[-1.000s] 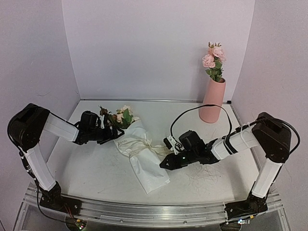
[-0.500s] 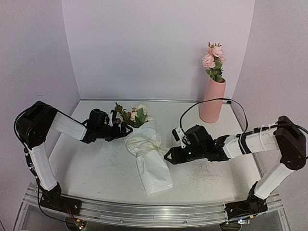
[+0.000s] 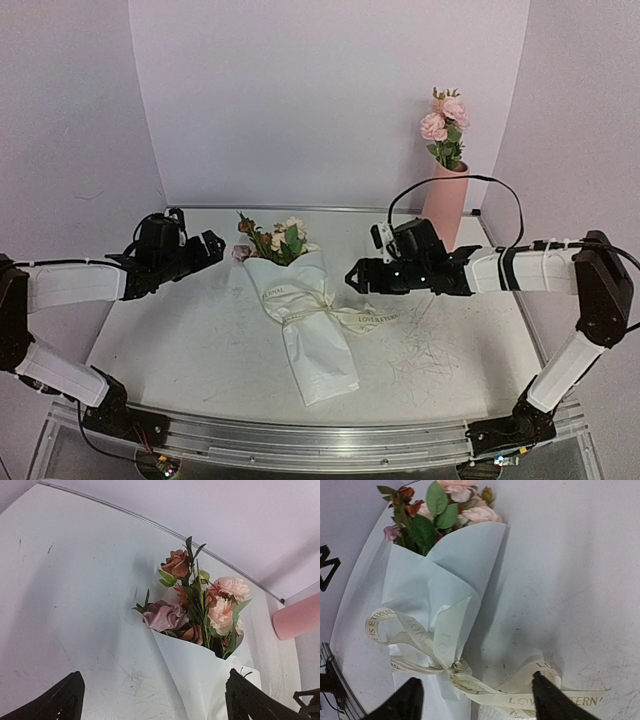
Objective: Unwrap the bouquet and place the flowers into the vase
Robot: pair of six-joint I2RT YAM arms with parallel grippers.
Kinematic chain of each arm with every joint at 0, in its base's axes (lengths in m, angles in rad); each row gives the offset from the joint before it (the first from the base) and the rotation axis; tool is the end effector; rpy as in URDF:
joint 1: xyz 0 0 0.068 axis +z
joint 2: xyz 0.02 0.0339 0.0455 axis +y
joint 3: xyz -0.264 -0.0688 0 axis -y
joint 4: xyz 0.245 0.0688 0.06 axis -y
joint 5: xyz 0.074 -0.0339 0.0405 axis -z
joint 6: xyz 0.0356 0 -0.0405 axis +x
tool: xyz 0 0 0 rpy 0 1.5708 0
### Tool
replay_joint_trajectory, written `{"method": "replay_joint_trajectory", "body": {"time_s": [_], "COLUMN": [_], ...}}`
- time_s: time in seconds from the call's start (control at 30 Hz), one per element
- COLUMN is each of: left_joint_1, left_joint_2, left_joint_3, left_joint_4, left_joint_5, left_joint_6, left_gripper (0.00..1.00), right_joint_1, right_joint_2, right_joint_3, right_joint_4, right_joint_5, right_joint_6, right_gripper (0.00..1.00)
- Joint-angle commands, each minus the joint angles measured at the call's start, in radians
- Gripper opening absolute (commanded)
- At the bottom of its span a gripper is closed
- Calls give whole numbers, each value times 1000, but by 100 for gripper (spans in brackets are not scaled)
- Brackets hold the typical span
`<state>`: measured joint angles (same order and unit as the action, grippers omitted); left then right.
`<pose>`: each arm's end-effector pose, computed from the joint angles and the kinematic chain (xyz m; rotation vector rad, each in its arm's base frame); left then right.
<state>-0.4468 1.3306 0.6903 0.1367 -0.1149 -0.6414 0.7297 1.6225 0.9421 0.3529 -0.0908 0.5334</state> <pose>0.2591 -0.1196 0.2189 -0.2771 2.0988 -0.5429 0.2703 0.2460 0.2344 -0.2621 1.9938 0.9238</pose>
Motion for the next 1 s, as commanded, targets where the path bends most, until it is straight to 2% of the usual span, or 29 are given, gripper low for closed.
{"method": "replay_joint_trajectory", "body": {"time_s": [0.0,0.13,0.23,0.4,0.47,0.63,0.97], "left_joint_1": [-1,-43,-159,-305,-364,-452,-496], "left_joint_2": [-37,-8,-3,99,158,341,666], "left_joint_3": [-1,77,137,290,361,564,931], "left_joint_4": [-111,-201,-222,-252,-267,-333,-539], "left_joint_5": [15,67,6,-10,-33,-79,-80], "left_joint_6": [98,106,127,149,167,206,216], "left_gripper": [100,100,100,97,97,97,81], "right_joint_1": [-44,-85,-85,-85,-85,-85,-85], "right_joint_2": [3,-43,-78,-83,-91,-87,-57], "right_joint_3": [-16,-73,-78,-31,-34,-17,2], "right_joint_4": [-96,-131,-212,-385,-425,-490,-544], "right_joint_5": [81,135,219,329,356,368,377], "right_joint_6": [126,200,238,264,282,322,336], "right_gripper": [88,93,88,65,59,62,63]}}
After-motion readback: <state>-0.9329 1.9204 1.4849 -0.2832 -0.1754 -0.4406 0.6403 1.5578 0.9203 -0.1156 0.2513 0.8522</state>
